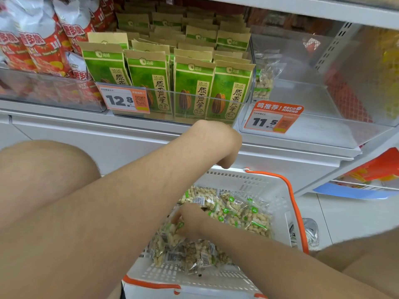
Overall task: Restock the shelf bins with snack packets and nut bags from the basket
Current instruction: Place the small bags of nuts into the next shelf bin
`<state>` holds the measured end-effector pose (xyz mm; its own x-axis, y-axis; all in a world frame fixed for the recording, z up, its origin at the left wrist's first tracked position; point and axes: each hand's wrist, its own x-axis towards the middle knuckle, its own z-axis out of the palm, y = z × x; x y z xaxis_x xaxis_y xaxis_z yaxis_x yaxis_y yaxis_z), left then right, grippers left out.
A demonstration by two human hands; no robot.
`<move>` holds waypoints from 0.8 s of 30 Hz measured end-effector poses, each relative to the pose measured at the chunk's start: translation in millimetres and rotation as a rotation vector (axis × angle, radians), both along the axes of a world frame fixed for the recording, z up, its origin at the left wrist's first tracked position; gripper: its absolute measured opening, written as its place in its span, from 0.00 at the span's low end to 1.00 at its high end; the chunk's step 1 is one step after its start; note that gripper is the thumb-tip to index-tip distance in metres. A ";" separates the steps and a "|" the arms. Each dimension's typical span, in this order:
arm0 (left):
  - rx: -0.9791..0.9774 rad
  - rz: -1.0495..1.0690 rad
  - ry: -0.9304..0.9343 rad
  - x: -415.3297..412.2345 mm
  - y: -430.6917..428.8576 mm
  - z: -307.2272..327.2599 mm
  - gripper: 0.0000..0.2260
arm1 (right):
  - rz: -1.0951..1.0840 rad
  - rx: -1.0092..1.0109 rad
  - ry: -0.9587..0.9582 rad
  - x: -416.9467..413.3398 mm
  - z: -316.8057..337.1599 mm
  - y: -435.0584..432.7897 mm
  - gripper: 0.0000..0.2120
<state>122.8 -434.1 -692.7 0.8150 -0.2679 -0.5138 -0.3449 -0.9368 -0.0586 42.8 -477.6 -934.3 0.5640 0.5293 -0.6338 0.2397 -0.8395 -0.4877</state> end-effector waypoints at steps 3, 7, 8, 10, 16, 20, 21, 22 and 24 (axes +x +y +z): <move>-0.001 0.005 0.008 -3.0 2.0 4.2 0.12 | -0.048 0.031 -0.030 11.0 10.2 -3.2 0.17; 0.052 0.010 -0.012 -8.5 6.0 14.8 0.13 | -0.146 0.085 -0.043 38.7 41.8 -15.8 0.21; 0.078 0.012 -0.024 -9.4 6.2 17.0 0.10 | -0.182 0.113 -0.051 45.6 51.5 -20.7 0.19; 0.120 0.027 -0.035 -10.8 7.6 19.5 0.10 | -0.229 0.165 -0.105 57.6 74.3 -31.4 0.14; 0.094 0.083 -0.020 -11.1 11.0 19.9 0.08 | -0.101 0.193 -0.335 83.9 151.8 -53.1 0.08; -0.088 0.200 -0.131 -2.9 11.9 27.0 0.03 | 0.059 0.158 -0.521 93.8 208.8 -65.1 0.04; -0.157 0.234 -0.196 -0.1 13.4 30.7 0.04 | 0.082 0.148 -0.551 96.8 224.7 -69.6 0.02; -0.229 0.275 -0.263 2.4 15.1 33.9 0.07 | 0.097 0.143 -0.587 100.4 241.1 -73.7 0.04; -0.412 0.373 -0.400 7.9 18.0 37.3 0.09 | 0.110 0.151 -0.668 108.6 272.3 -83.6 0.10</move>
<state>130.7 -416.1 -655.4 0.9967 -0.0416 -0.0702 -0.0209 -0.9619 0.2726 151.4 -561.2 -662.0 0.7456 0.6611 -0.0838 0.6094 -0.7273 -0.3156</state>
